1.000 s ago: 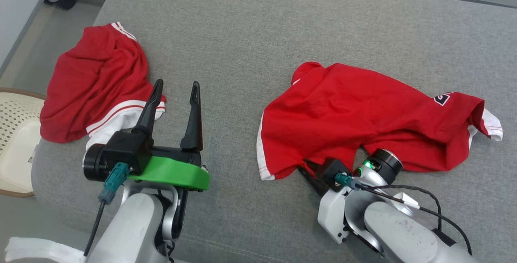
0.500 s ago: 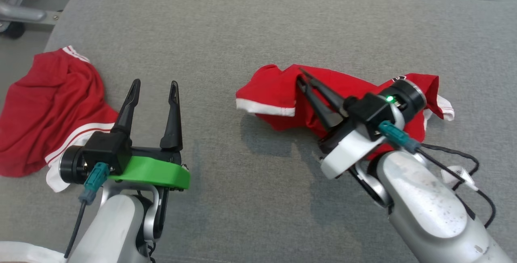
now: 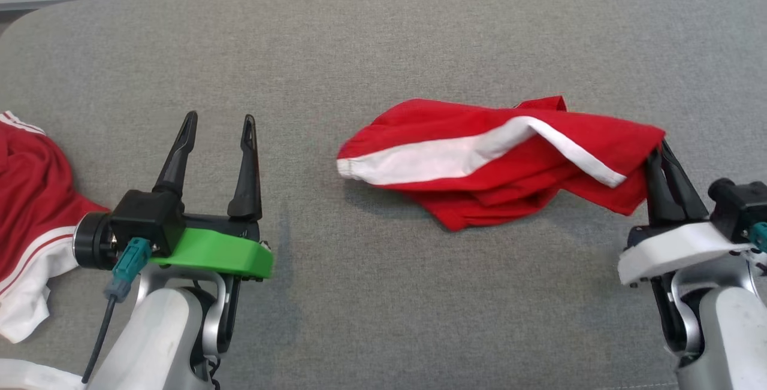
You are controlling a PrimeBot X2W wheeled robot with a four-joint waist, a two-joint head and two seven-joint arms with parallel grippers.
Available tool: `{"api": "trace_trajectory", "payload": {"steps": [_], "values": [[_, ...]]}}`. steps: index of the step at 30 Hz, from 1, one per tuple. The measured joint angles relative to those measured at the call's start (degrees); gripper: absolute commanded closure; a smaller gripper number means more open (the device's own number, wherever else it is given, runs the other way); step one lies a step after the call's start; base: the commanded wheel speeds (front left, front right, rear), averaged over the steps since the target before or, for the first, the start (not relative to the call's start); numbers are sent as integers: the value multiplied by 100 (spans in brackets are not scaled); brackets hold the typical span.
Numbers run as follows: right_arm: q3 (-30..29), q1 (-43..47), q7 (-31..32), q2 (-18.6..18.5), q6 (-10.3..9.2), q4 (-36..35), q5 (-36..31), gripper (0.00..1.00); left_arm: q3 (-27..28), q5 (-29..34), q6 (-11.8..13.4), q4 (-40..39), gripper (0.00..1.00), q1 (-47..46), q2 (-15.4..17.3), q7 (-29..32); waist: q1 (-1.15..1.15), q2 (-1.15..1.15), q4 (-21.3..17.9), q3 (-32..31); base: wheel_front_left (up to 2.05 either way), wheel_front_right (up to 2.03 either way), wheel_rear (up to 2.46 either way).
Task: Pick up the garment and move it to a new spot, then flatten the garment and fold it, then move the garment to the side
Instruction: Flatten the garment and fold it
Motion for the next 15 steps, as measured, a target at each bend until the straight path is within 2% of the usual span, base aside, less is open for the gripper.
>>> {"api": "trace_trajectory", "payload": {"steps": [5,11,12,13,14,15], "values": [[-477,124,-125,137,-1,862,102,100,-42,5,3,-38,0,-47,13,47,0,0,-83,149,0,0,0],[-523,-189,-467,197,0,1619,199,100,-67,12,3,-41,0,-86,36,62,0,0,-108,288,0,0,0],[-527,-233,-512,201,0,1701,209,94,-70,12,3,-37,0,-87,41,62,0,0,-110,292,0,0,0],[-532,-273,-577,207,0,1756,209,28,-71,12,3,-34,0,-87,45,62,0,0,-111,289,0,0,0],[-532,-300,-632,207,0,1788,210,0,-77,12,4,-32,0,-87,45,62,0,0,-111,279,0,0,0],[-537,-316,-678,207,0,1807,208,0,-80,12,7,-27,0,-86,46,62,0,0,-111,264,0,0,0]]}}
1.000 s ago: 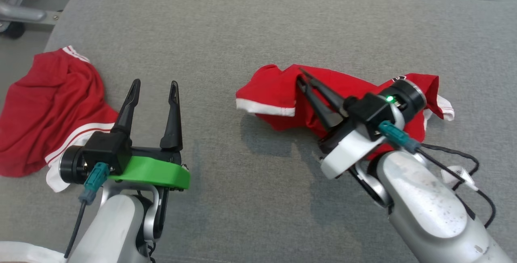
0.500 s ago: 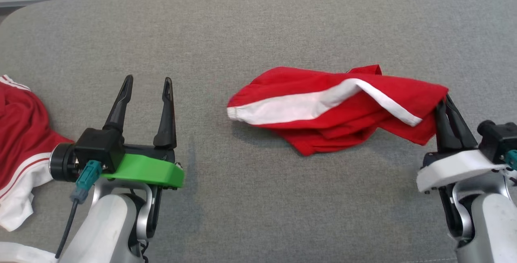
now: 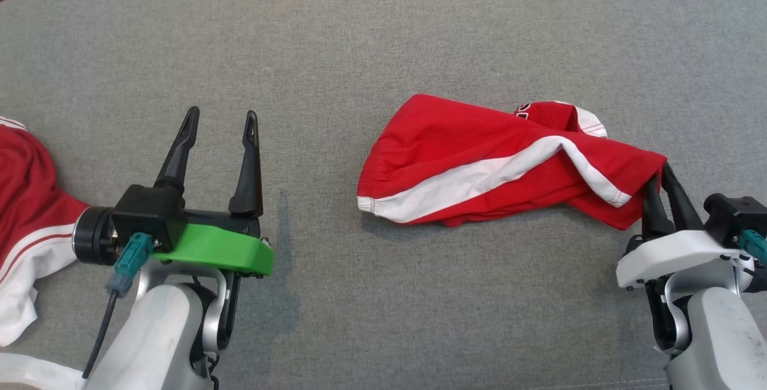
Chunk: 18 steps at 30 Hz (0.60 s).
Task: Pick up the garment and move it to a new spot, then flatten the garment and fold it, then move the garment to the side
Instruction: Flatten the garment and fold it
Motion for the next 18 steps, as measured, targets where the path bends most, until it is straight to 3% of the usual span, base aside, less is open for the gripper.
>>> {"api": "trace_trajectory", "payload": {"steps": [10,18], "values": [[81,121,-231,12,0,-651,-289,0,86,-110,133,7,0,284,-5,-100,0,0,-27,-325,0,0,0],[335,638,-32,124,0,-1389,-404,0,132,-163,234,-73,0,693,108,-98,0,0,-56,-652,0,0,0]]}}
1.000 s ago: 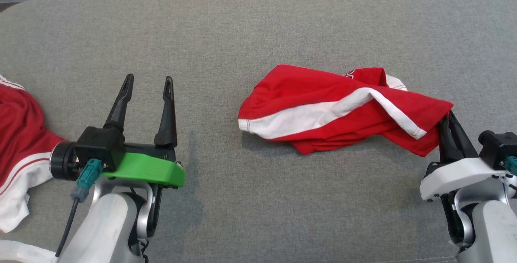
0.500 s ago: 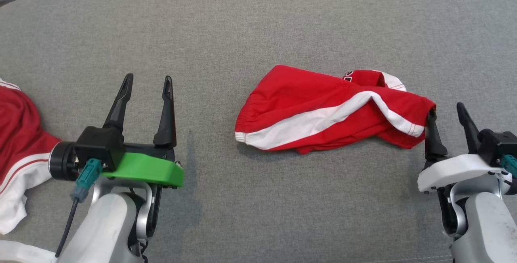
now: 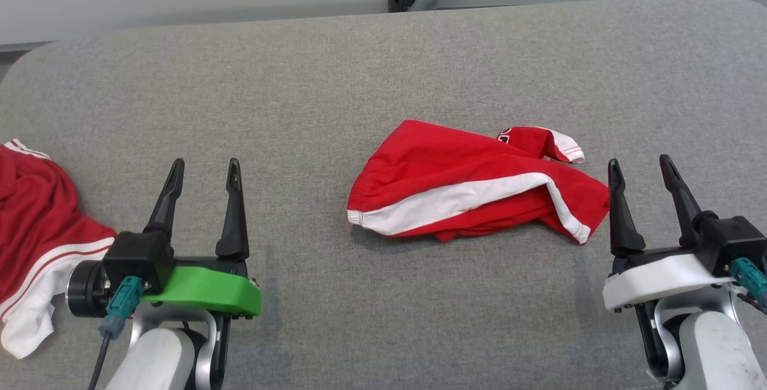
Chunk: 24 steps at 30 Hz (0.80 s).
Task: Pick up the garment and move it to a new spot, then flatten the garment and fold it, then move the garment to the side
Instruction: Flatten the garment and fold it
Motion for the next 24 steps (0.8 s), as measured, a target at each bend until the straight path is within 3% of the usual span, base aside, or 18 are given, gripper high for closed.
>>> {"api": "trace_trajectory", "payload": {"steps": [16,24], "values": [[77,374,252,74,-1,-481,48,0,-120,4,124,-310,0,260,131,202,0,0,-29,-98,0,0,0],[199,352,274,78,-1,-453,146,0,-743,-213,-516,-88,0,-169,-38,810,0,0,-180,58,0,0,0]]}}
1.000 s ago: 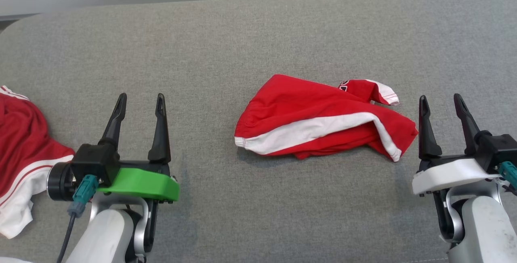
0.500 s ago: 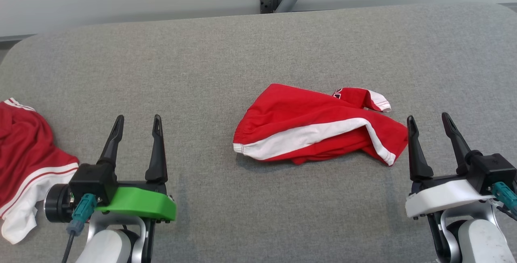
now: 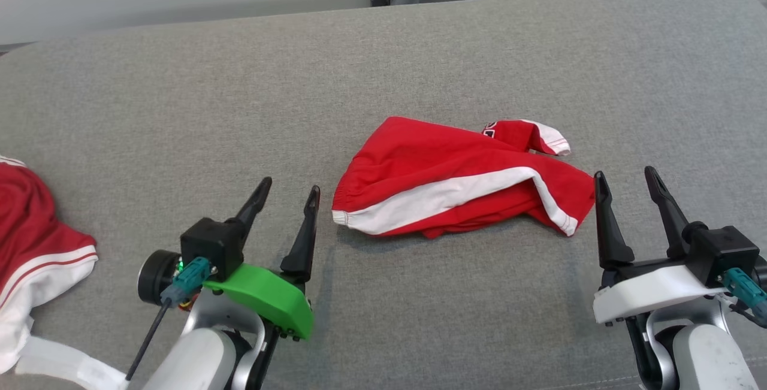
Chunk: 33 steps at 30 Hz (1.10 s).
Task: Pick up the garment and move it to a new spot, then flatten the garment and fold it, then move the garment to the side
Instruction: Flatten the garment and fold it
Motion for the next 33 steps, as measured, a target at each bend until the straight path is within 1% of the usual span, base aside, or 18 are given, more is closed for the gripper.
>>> {"api": "trace_trajectory", "payload": {"steps": [4,8,14,15,17,18,21,25,33], "values": [[57,-1,-35,1,1,82,80,0,-189,-298,-253,328,0,-24,-62,497,0,0,-162,100,0,0,0],[82,4,-87,1,1,196,164,0,-281,-538,-437,566,0,-27,-55,811,0,0,-360,258,0,0,0],[35,18,-143,1,0,324,212,0,-287,-566,-487,636,0,-128,-26,880,0,0,-496,421,0,0,0],[33,24,-143,1,0,353,215,0,-290,-568,-503,642,16,-145,-22,889,0,0,-516,447,0,0,0],[30,36,-141,1,1,416,214,0,-296,-592,-538,639,82,-169,-15,894,0,0,-544,493,0,0,0],[55,58,-118,0,0,506,214,0,-283,-592,-555,624,100,-204,-3,854,0,0,-558,531,0,0,0],[116,67,-100,0,0,636,214,0,-288,-593,-559,620,100,-208,9,854,0,0,-559,561,0,0,0],[312,7,-88,0,1,1013,229,0,-300,-592,-559,586,100,-252,32,854,0,0,-516,605,0,0,0],[725,-596,-243,8,1,1922,275,0,-398,-538,-587,554,100,-375,12,847,0,0,-351,710,0,0,0]]}}
